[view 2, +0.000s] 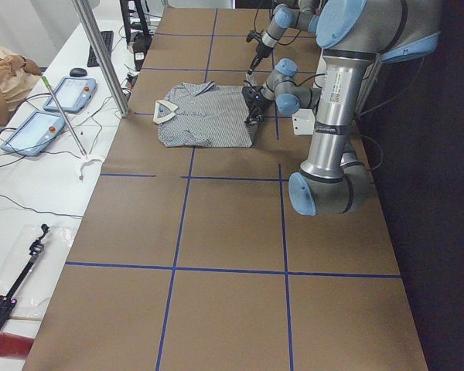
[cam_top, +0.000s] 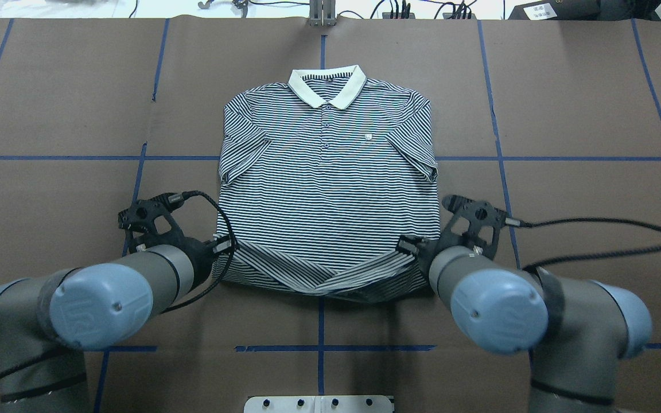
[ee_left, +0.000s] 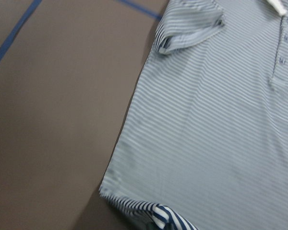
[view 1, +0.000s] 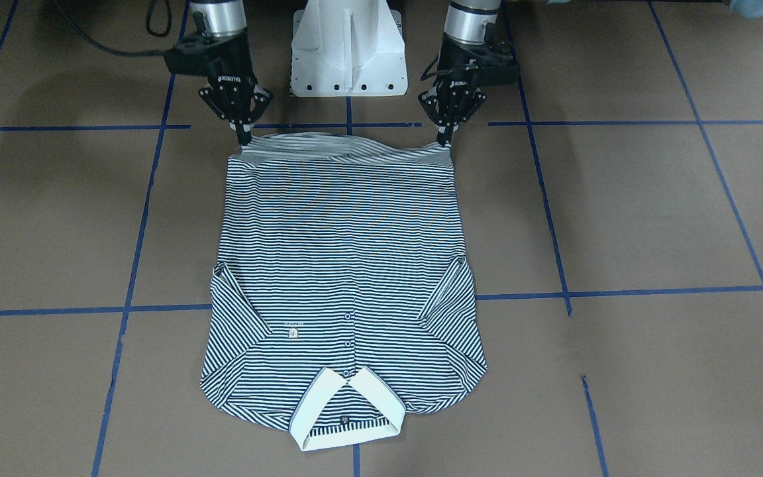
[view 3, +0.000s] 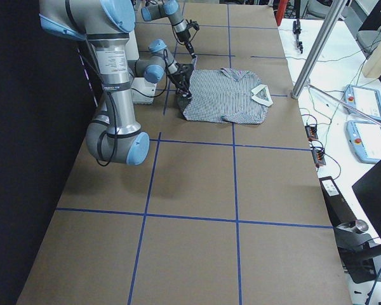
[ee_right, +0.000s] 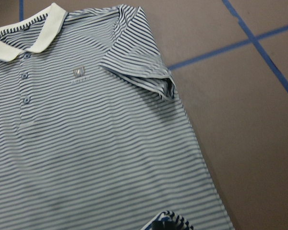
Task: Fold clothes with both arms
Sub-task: 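Lift the hem with both grippers and fold it toward the collar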
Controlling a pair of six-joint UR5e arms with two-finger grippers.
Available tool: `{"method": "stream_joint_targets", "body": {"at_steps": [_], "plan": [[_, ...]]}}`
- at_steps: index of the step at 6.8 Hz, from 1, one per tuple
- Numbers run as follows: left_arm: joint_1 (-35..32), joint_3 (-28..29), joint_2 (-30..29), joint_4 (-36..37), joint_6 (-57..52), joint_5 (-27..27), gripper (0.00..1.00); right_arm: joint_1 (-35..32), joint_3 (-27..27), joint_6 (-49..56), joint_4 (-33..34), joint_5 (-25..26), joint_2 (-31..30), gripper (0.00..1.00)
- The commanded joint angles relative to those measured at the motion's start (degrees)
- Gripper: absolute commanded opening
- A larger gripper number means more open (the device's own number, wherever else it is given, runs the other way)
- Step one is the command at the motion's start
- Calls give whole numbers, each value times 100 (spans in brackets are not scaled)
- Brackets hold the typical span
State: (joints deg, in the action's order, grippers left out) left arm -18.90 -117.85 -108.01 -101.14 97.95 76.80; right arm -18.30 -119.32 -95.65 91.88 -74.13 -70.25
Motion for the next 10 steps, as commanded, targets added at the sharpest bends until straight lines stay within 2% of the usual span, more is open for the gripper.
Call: {"method": "stream_joint_targets", "body": {"at_steps": [1,2,3,4,6,7,9,10], "plan": [[-1065,1641,-637,-1237,-773,2,0,-1389,1344,1209,-12,-679,869,0],[-1480,2390,-1077,-1433,-916,2,0,-1848,2133,1615,-247,-847,1316,0],[-1807,2685,-1264,-1540,-1266,10,0,-2174,2932,1889,-1007,-945,1477,0],[-1923,2923,-1318,-1593,-1434,2,0,-2395,3419,2101,-1327,-1155,1670,0],[-1933,3537,-1615,-1971,-1445,-7,0,-2415,4413,2129,-1444,-1174,2294,0],[-1933,3862,-1774,-1998,-1462,-42,0,-2423,4626,2129,-1654,-1166,2296,0],[-1942,4495,-1802,-2794,-1769,-51,1,-2415,4750,2138,-1700,-1157,2314,0],[-1950,4542,-1811,-2850,-1779,-51,11,-2406,4829,2138,-1743,-1122,2357,5]]}}
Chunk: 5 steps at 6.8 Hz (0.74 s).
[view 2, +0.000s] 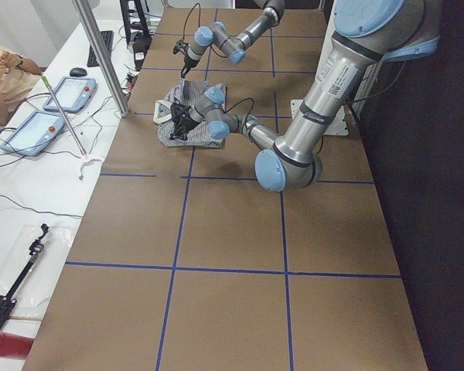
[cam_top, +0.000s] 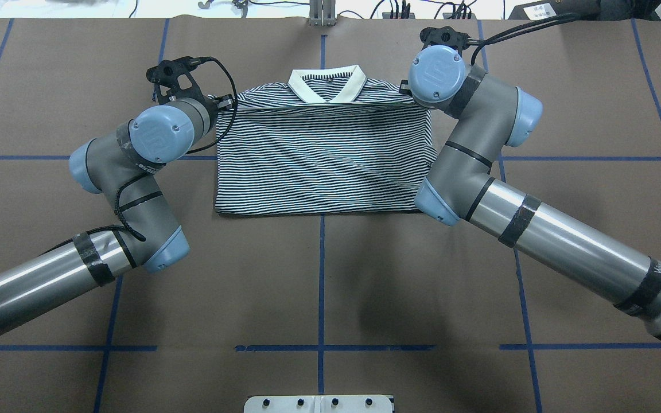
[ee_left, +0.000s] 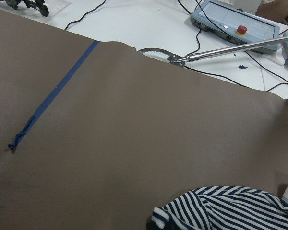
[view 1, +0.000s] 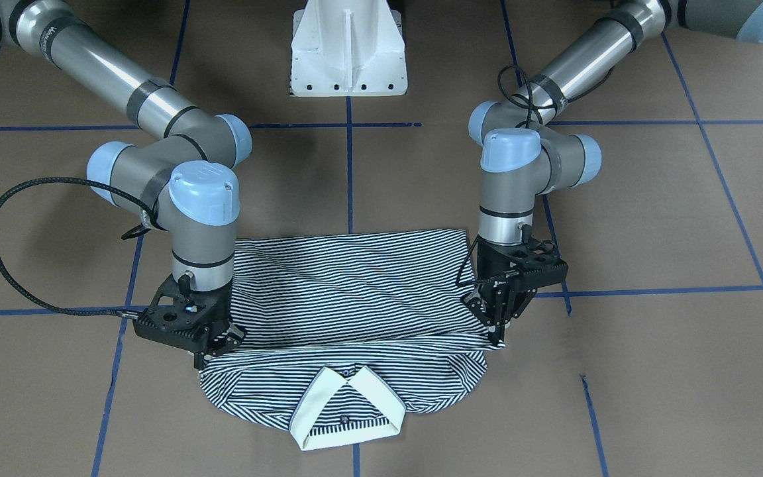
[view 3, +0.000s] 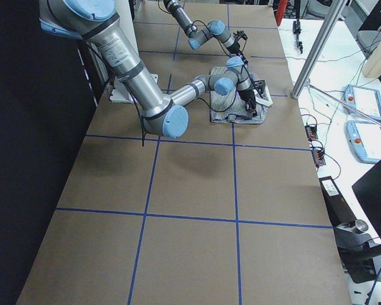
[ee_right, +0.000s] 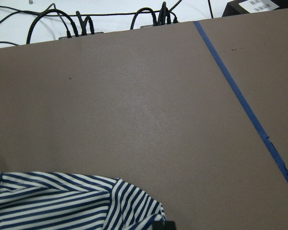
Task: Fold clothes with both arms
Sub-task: 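Lift the hem with both grippers and fold it toward the collar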
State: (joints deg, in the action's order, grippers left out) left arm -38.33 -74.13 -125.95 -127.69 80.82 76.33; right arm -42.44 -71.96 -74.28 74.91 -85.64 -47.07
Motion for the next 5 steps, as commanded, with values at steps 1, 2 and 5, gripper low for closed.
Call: {"method": "stream_joint_targets", "body": {"at_steps": [1,2,5], "plan": [[-16,162,-18,-447,-32,5,22,7,233,-7,-352,30,66,22],[-42,171,-9,-693,-23,13,29,7,252,-25,-459,30,75,40],[-147,-64,44,-1412,4,66,36,-97,-383,-182,-1022,-641,-99,55]]}}
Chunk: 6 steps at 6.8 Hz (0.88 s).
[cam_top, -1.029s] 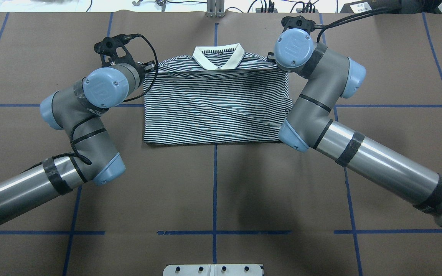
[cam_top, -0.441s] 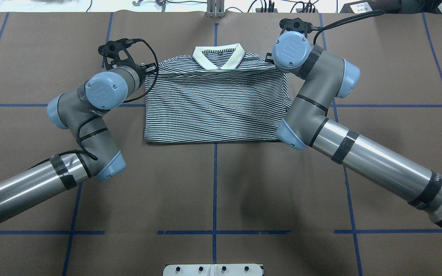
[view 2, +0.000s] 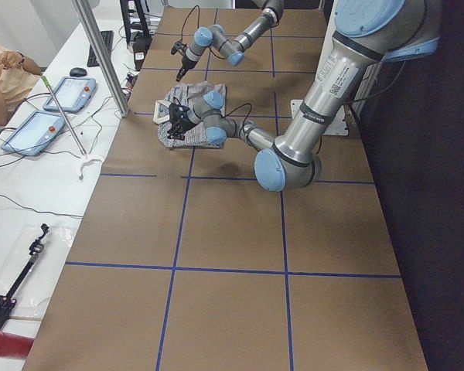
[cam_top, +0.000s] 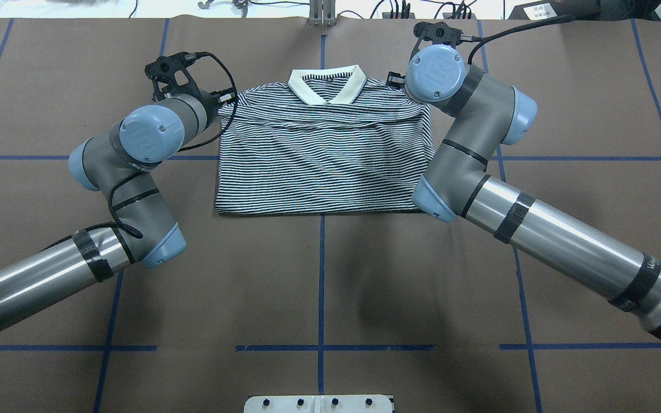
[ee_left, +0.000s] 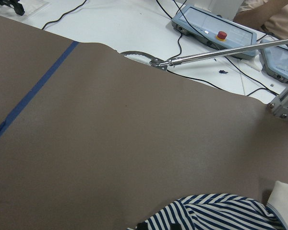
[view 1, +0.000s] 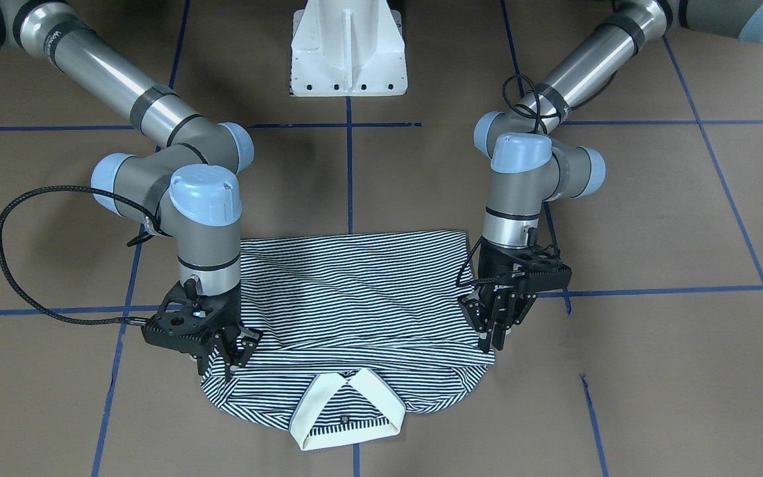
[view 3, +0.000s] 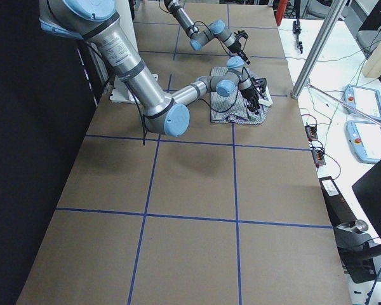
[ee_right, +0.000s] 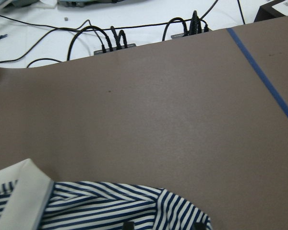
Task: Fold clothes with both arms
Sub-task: 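Release the hem and draw the right gripper back toward the robot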
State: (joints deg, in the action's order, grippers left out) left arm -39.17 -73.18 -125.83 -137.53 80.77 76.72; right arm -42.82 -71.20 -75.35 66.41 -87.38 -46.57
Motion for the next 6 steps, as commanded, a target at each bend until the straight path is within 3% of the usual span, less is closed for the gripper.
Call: {"method": "stream_joint_targets", "body": {"at_steps": [1,2,3,6], "plan": [[-73,-379,137,-459,235,36,36,9,-1379,-433,-190,-725,-846,64],[-73,-521,225,-468,255,62,36,289,-2354,-889,-173,-719,-1628,69],[-73,-540,269,-477,290,62,36,526,-2886,-1224,-198,-676,-2158,72],[-56,-584,366,-477,308,19,36,1072,-2471,-1621,-234,-429,-2225,74]]}}
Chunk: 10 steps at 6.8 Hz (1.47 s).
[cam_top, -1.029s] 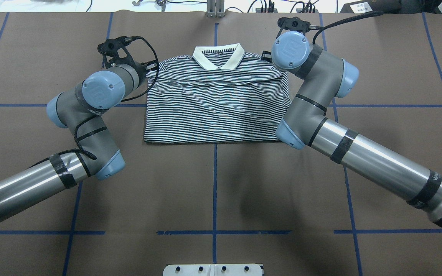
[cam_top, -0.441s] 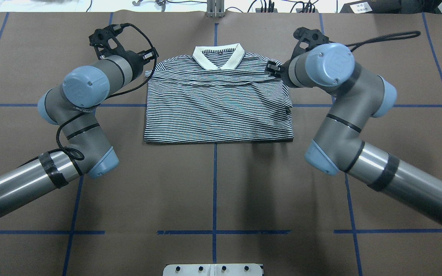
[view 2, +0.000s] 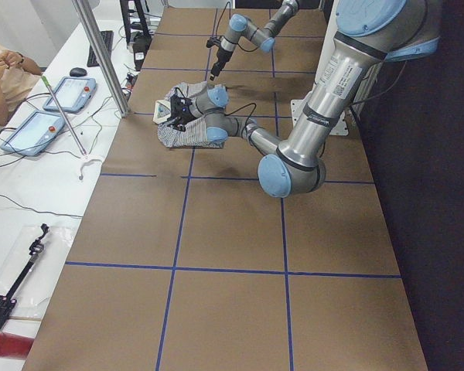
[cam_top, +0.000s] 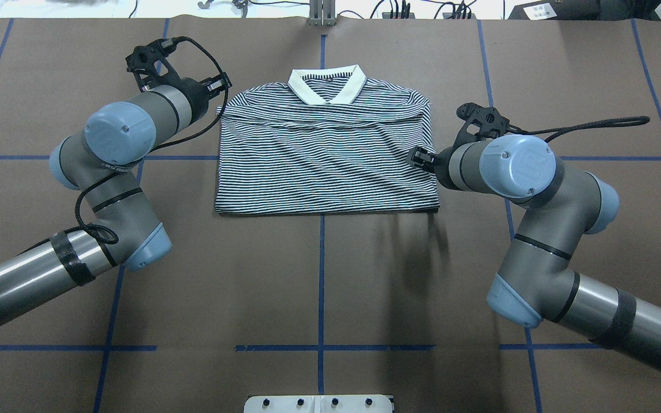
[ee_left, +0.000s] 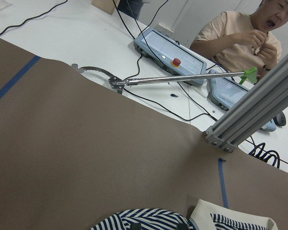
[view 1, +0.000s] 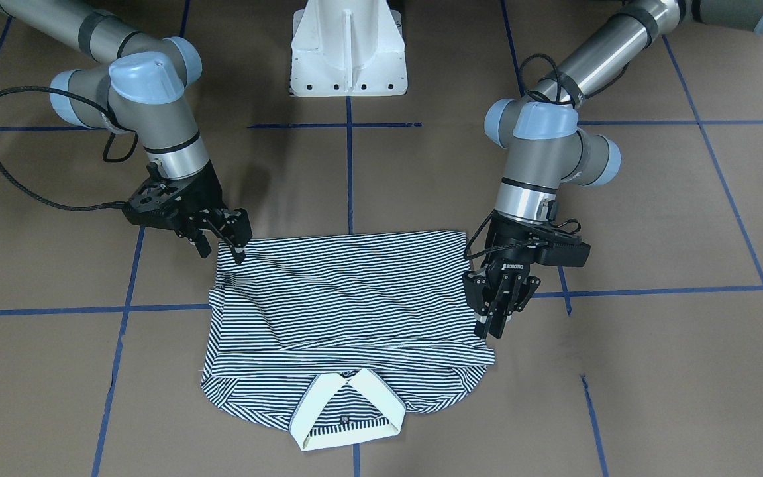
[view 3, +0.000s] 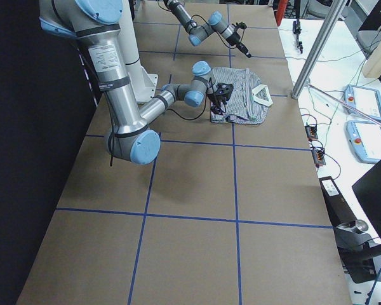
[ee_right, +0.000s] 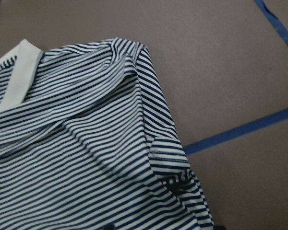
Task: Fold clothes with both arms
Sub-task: 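Release the hem and draw the right gripper back toward the robot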
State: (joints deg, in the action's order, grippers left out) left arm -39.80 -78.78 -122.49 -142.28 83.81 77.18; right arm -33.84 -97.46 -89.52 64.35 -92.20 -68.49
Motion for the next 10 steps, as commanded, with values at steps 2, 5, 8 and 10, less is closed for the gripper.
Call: {"method": "stream_joint_targets", "body": {"at_steps": [2,5,8,10], "plan": [[-28,-23,32,-1,-14,-28,36,202,200,-268,24,35,-51,70],[-28,-23,41,8,4,-28,36,202,157,-277,34,36,-235,1],[-28,-23,146,8,48,-37,37,281,-35,-503,-28,9,-262,0],[-28,-6,164,8,48,-45,37,281,-308,-514,16,-17,-419,0]]}}
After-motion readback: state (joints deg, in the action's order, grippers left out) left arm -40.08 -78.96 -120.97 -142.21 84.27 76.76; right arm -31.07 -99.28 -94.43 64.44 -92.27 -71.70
